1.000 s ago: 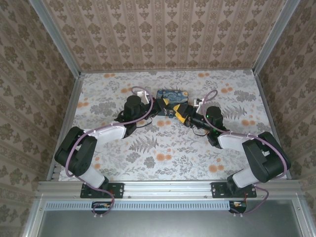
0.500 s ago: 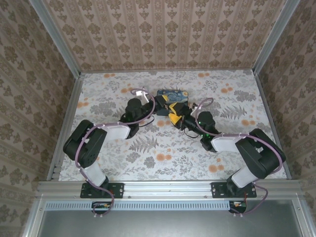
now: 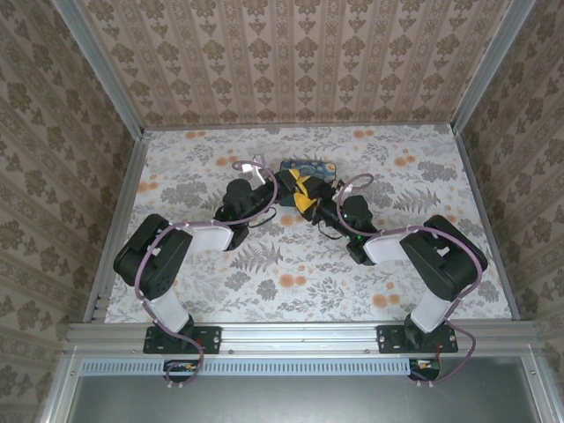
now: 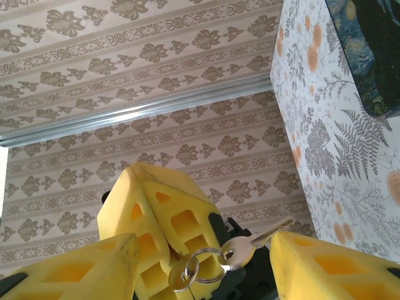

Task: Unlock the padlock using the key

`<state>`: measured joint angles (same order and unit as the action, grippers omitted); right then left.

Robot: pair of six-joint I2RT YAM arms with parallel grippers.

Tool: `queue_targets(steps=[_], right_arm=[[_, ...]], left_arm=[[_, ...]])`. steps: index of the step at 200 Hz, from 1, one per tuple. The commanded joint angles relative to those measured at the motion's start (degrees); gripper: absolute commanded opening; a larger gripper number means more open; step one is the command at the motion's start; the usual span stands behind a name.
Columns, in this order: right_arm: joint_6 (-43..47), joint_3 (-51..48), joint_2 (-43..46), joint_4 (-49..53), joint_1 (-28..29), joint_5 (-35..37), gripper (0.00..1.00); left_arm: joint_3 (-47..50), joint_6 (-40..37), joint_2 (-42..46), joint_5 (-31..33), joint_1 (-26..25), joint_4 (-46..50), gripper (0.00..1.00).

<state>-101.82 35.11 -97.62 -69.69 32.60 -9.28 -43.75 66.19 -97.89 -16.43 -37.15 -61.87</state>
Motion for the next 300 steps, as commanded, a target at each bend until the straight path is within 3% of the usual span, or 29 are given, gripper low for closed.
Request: queue_targets(steps=[1, 106, 146, 206, 252, 300], right_arm=[[-1.8, 1.6, -1.5, -4.4, 0.4, 2.3, 0.56], [-2.9, 3.4, -3.4, -5.5, 0.4, 2.7, 0.23], [-3.0, 3.6, -3.4, -5.6, 0.6, 2.5, 0.0], [-2.9, 2.8, -2.7, -5.9, 0.6, 2.7, 0.0], [-2.1, 1.9, -2.3, -5.7, 0.4, 3.2, 0.0], [-0.8, 0.7, -2.1, -5.7, 0.0, 2.7, 0.0]], left_arm=[[0.5, 0.8, -0.4, 0.3, -0.4, -3.3, 0.0], [1.6, 2.3, -2.2, 0.7, -1.0, -6.9, 0.0], [1.4, 2.3, -2.7, 1.0, -1.4, -7.1, 0.0], [0.9, 2.4, -2.9, 1.0, -1.6, -6.6, 0.0], [0.9, 3.7, -2.7, 0.9, -1.3, -5.1, 0.42], [2.3, 5.9, -1.9, 0.7, 0.0, -4.9, 0.55]])
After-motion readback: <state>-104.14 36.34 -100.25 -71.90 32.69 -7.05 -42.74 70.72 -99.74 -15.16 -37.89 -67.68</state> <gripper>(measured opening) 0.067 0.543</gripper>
